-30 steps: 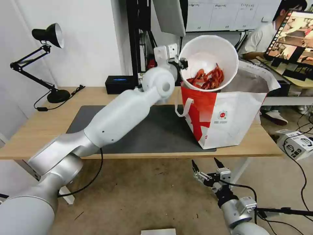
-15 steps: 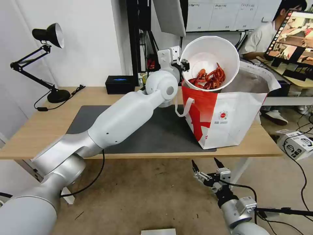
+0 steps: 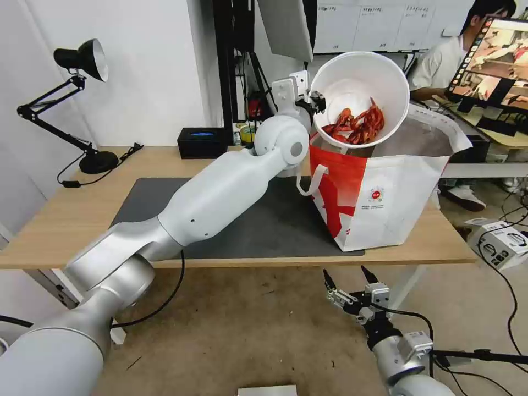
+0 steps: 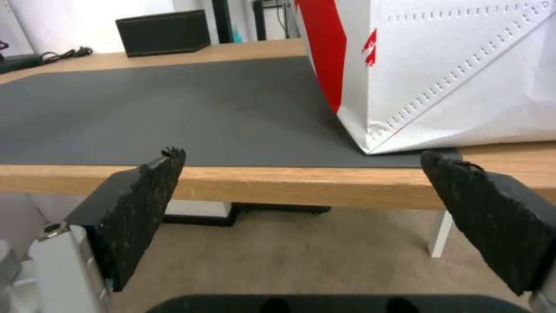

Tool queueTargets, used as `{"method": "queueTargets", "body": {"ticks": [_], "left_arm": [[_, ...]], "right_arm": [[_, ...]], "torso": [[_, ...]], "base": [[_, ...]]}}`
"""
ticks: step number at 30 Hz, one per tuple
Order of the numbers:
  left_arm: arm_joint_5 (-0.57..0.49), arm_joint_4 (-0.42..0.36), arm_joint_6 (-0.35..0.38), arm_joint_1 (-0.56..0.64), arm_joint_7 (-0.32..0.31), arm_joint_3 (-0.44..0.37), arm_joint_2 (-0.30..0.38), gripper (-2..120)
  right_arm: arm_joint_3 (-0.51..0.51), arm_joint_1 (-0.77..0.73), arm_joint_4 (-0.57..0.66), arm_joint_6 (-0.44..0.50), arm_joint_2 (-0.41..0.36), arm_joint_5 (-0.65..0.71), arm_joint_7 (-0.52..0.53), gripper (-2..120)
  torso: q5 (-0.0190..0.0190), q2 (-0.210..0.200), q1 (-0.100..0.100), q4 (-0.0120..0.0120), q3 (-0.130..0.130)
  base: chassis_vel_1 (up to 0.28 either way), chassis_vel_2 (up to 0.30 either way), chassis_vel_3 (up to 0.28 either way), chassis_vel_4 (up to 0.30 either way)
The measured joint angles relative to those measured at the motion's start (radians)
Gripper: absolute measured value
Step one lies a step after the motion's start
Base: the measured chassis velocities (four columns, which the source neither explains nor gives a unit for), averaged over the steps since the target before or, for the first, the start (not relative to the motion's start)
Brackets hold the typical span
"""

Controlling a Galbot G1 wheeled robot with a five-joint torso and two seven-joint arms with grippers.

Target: Pick up the trash from the table and place it into the takeout bag.

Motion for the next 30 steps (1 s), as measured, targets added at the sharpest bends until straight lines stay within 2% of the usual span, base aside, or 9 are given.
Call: {"method": "queueTargets", "body": {"ticks": [12,19,22,24,25,28,30], "left_arm": [[0.04,-0.069,0.002,0.04,0.021,0.078,0.046,0],[0.001,-0.132,0.059,0.037,0.102,0.092,0.088,0],[-0.009,-0.141,0.074,0.033,0.115,0.096,0.093,0],[-0.016,-0.145,0.085,0.033,0.122,0.101,0.095,10],[-0.016,-0.145,0.085,0.033,0.122,0.101,0.095,10],[-0.023,-0.146,0.093,0.034,0.126,0.106,0.093,23],[-0.024,-0.146,0.097,0.034,0.13,0.106,0.093,27]], "right_arm": [[0.0,0.0,0.0,0.0,0.0,0.0,0.0,100],[0.0,0.0,0.0,0.0,0.0,0.0,0.0,100],[0.0,0.0,0.0,0.0,0.0,0.0,0.0,100],[0.0,0.0,0.0,0.0,0.0,0.0,0.0,100],[0.0,0.0,0.0,0.0,0.0,0.0,0.0,100],[0.0,0.0,0.0,0.0,0.0,0.0,0.0,100],[0.0,0.0,0.0,0.0,0.0,0.0,0.0,100]], "torso": [[0.0,0.0,0.0,-0.0001,0.0],[-0.0001,0.0,0.0,0.0,0.0],[0.0,0.0,0.0,0.0,0.0],[-0.0001,0.0,0.0,0.0,0.0],[-0.0001,0.0,0.0,0.0,0.0],[-0.0001,0.0,0.0,0.0,0.0],[-0.0001,0.0,0.0,0.0,0.0]], "base": [[0.0,0.0,0.0,0.0],[0.0,0.0,0.0,0.0],[0.0,0.0,0.0,0.0],[0.0,0.0,0.0,0.0],[0.0,0.0,0.0,0.0],[0.0,0.0,0.0,0.0],[0.0,0.0,0.0,0.0]]}}
